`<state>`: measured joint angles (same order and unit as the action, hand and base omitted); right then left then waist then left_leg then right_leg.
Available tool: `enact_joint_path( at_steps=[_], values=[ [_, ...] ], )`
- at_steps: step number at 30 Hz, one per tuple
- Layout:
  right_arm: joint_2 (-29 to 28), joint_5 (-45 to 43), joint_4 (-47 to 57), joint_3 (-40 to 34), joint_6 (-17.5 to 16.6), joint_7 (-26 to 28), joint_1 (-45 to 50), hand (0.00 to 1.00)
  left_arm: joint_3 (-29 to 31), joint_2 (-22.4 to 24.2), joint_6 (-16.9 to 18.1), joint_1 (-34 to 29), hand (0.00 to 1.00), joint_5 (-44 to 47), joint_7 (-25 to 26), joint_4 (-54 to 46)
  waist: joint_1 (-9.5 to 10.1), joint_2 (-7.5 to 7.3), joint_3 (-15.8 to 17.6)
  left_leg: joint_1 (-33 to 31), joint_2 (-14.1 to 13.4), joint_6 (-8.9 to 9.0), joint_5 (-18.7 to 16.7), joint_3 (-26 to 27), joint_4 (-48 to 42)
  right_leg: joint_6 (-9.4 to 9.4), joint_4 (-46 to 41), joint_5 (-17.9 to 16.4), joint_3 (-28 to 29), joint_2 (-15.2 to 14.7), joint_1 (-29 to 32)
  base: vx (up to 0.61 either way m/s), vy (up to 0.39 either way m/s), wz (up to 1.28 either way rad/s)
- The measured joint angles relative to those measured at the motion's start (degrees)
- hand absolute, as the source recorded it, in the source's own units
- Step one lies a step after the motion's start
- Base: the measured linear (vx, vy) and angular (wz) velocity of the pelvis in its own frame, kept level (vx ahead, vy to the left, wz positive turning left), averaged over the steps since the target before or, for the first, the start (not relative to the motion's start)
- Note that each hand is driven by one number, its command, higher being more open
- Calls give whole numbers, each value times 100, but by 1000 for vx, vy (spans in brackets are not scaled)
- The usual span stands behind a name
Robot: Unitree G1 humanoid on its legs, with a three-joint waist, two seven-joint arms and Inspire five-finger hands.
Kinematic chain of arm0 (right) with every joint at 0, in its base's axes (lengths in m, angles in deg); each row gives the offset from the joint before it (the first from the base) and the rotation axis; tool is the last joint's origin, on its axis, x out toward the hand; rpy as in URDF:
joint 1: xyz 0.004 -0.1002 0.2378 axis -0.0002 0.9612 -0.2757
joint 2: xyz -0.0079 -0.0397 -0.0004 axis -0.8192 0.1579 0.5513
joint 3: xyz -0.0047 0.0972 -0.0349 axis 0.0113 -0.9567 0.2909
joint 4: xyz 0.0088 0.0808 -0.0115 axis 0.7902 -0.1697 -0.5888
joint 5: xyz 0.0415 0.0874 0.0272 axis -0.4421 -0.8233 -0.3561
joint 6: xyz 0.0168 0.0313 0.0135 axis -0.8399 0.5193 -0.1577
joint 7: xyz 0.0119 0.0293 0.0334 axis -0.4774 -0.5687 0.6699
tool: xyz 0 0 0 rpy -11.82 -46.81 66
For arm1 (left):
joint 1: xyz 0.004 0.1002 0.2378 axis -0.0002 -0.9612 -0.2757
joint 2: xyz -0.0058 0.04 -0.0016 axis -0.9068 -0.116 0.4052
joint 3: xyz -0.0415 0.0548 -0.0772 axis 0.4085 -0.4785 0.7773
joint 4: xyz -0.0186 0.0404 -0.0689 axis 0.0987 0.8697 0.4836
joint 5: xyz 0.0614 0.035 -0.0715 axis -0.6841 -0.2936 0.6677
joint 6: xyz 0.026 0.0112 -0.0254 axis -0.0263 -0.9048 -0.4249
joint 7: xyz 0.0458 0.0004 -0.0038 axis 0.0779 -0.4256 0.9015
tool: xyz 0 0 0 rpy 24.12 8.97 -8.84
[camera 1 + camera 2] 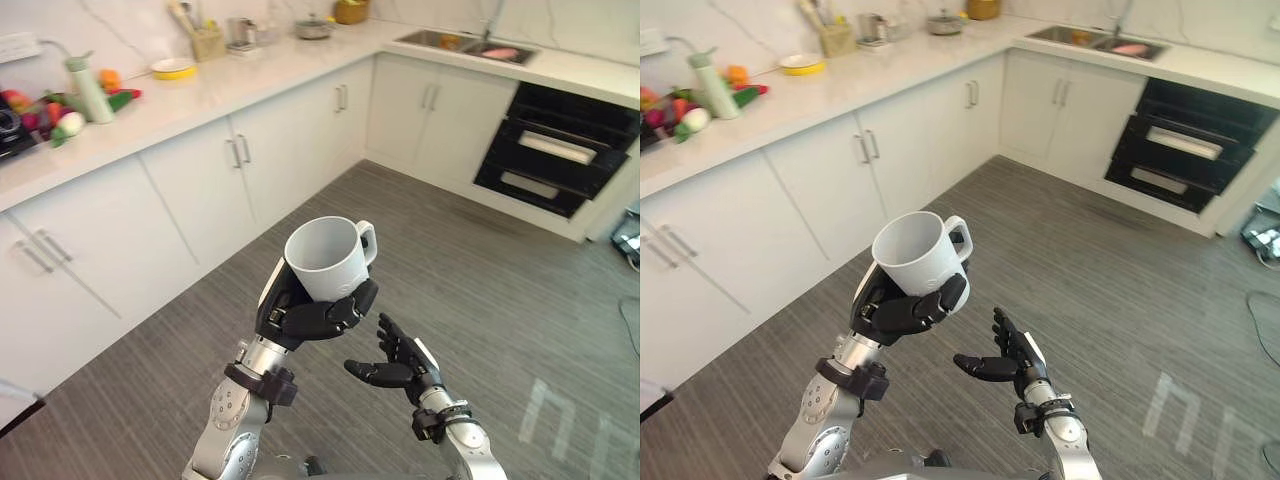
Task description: Walk over to the sink, pick up the cup, carry it to the dishwasher, place the cup inside the dishwasher, then close the dishwasher door
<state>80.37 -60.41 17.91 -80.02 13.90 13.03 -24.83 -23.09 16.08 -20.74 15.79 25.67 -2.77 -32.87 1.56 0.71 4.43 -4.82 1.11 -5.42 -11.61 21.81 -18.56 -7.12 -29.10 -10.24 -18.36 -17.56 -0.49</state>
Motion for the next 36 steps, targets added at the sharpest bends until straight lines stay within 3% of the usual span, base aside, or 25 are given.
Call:
enact_joint_path(
  at_steps=[3, 7, 11, 15, 16, 26, 29, 31, 36],
  values=[
    [-3, 1, 167, 45, -44, -45, -60, 100, -5, -20, -3, 0, 0, -7, 21, -86, 60, 3, -11, -16, 21, -22, -14, 70, 76, 17, 750, 9, 31, 389, 79, 5, 46, -9],
    [9, 3, 279, 42, -44, -218, -104, 100, -12, 43, -88, -3, 0, -7, 0, -115, 37, 61, -55, -16, 27, -24, 55, 208, 290, 44, 1394, 209, 293, 627, 68, 42, 29, -29],
    [1, 55, 340, -34, -41, -565, -105, 100, -18, 112, -150, -14, 0, -1, -16, -135, -45, 54, -62, 87, 28, -303, 277, 459, 527, 21, 1719, 406, 520, 717, 62, 75, 7, -29],
    [-5, 54, 341, -147, -41, -733, -104, 100, -40, 160, -149, -42, 0, 6, -83, -135, -145, 61, -87, 163, 3, -256, 393, 688, 559, -10, 1895, 506, 753, 756, 54, 54, -11, -31],
    [-34, 52, 341, -445, -26, -719, -107, 100, -257, 189, -141, -43, 0, 4, -107, -101, -314, 58, -230, 453, -224, -40, 566, 873, 1116, 274, 2506, 890, 1049, 1182, -133, 11, -4, -6],
    [-53, 61, 637, -450, 21, -606, 209, 100, -122, 260, -135, -177, 0, -40, -50, -6, -410, -2, -270, 429, -167, 37, 580, 863, 1277, 302, 2799, 975, 1040, 1199, -120, -3, 3, -4],
    [-48, 70, 637, -447, 107, -543, 353, 100, 275, 429, -133, -363, 0, -109, 164, 145, -388, -15, -282, 401, -182, 5, 631, 860, 1208, 311, 2861, 1026, 975, 1201, -129, 36, -23, -3],
    [-58, 111, 637, -431, 183, -508, 398, 100, 733, 547, -134, -554, 0, -113, 445, 238, -331, -39, -299, 295, -202, 75, 683, 661, 997, 303, 3029, 1135, 1036, 1238, -165, 39, -62, -19],
    [-56, 229, 634, -469, 209, -500, 393, 100, 1105, 635, -134, -813, 0, -113, 696, 236, -237, -64, -305, 315, -224, 91, 688, 529, 1015, 311, 3068, 1151, 990, 1258, -235, 15, -42, 1]
  ],
)
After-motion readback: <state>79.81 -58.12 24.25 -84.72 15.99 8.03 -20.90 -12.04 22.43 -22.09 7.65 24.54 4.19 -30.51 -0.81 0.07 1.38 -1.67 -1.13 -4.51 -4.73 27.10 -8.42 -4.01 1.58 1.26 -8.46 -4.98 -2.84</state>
